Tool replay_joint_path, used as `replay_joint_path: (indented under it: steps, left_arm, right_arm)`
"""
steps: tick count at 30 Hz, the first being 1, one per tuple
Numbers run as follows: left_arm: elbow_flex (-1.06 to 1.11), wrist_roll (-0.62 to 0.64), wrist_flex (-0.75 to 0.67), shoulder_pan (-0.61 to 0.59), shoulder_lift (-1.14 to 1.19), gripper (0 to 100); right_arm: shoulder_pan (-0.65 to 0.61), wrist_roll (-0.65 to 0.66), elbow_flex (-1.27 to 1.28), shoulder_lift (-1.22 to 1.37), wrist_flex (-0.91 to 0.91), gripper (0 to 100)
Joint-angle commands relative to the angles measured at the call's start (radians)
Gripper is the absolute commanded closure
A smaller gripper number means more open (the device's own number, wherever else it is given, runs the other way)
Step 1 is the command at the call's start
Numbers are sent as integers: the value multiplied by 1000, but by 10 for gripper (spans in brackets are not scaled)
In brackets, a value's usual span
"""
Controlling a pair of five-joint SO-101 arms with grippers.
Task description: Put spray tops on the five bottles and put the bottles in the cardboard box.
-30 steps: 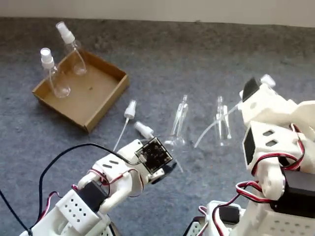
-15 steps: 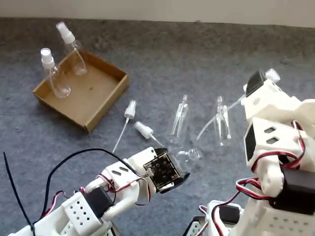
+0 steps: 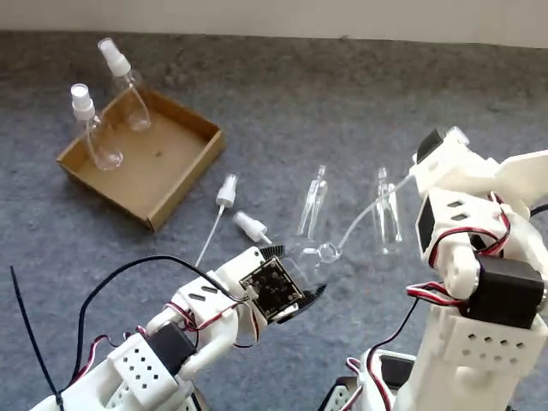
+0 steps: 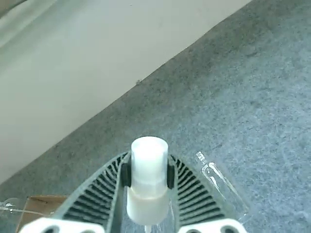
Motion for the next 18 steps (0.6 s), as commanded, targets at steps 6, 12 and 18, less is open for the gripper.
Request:
replay_joint_path:
  steps: [6,12,18]
  left_arm:
    - [-13,-5,-34,-18,-16,860]
    - [-13,-5,-34,-16,-16,860]
    - [-13,-5,-34,-18,-16,860]
  right_arm:
    - [-68,34,51,-171,-85,993]
    - [-87,51,245,-295,-216,993]
    - [-88,52,424,-394,-317,993]
